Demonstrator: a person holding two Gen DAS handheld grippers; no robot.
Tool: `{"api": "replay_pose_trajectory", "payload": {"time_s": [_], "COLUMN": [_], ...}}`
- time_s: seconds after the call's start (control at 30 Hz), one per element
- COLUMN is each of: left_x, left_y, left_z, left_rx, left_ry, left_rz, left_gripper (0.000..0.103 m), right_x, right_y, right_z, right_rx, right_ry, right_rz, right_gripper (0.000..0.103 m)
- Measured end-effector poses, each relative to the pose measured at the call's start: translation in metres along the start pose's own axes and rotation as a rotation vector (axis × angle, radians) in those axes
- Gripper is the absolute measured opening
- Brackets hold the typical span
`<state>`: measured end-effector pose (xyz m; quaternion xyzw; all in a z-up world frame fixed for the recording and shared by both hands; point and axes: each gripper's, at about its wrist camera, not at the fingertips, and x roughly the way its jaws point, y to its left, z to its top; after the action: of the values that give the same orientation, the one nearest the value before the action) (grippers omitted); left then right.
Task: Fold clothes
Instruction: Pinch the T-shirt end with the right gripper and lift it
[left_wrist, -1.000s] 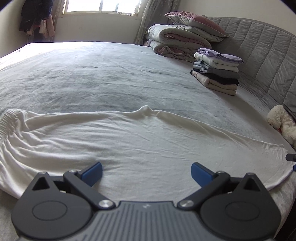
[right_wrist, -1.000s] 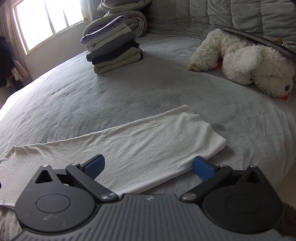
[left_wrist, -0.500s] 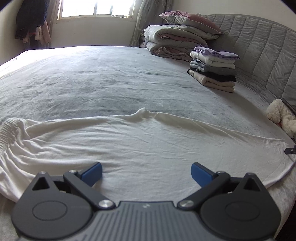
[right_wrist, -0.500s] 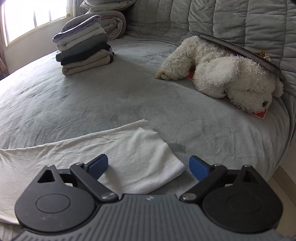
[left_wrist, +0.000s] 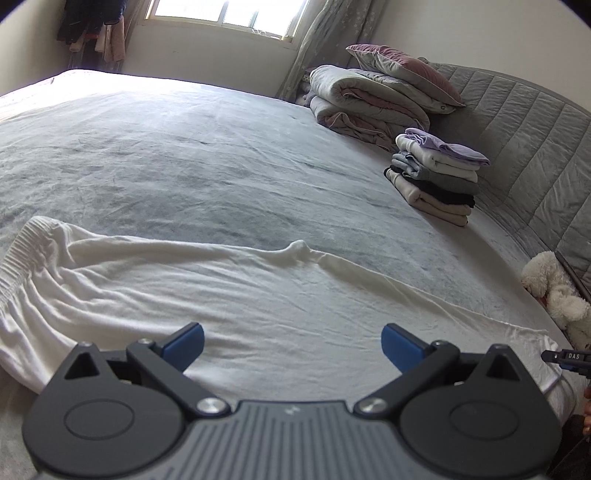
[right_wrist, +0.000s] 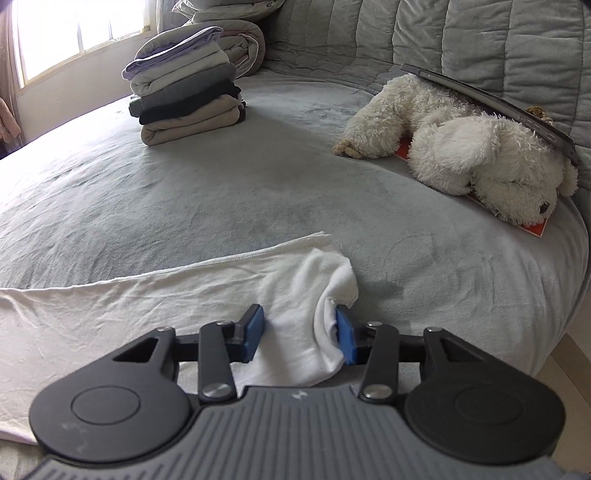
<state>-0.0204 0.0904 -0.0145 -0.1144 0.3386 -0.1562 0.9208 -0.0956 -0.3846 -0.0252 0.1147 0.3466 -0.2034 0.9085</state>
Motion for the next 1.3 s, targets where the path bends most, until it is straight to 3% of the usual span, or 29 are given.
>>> {"api": "replay_pose_trajectory", "payload": {"time_s": [0.23, 0.4, 0.83, 1.3], "left_x": [-0.008, -0.011, -0.019, -0.029], "left_y": [0.010, 0.014, 0.027, 0.036], "left_z": [0.005, 0.009, 0.015, 0.016], "left_rx": [-0.045, -0.047, -0.040, -0.016], "left_ry": [-0.002, 0.011, 0.019, -0.012], "left_rz": [-0.019, -0.027, 0.011, 0.076], "left_gripper": [0.102, 0.102, 0.102, 0.102], "right_x": [-0.010, -0.019, -0.028, -0.023], "right_y": [0.005, 0.025, 0.107, 0.193], "right_z": [0.008, 0.012, 0.017, 0.006], "right_rx": [0.121, 0.128, 0.063, -0.025], "right_ry": [0.009, 0.012, 0.095, 0.211], "right_rz": [0.139, 0.230, 0.480, 0.656], "right_gripper": [0.015, 0.015, 0.015, 0.015]}}
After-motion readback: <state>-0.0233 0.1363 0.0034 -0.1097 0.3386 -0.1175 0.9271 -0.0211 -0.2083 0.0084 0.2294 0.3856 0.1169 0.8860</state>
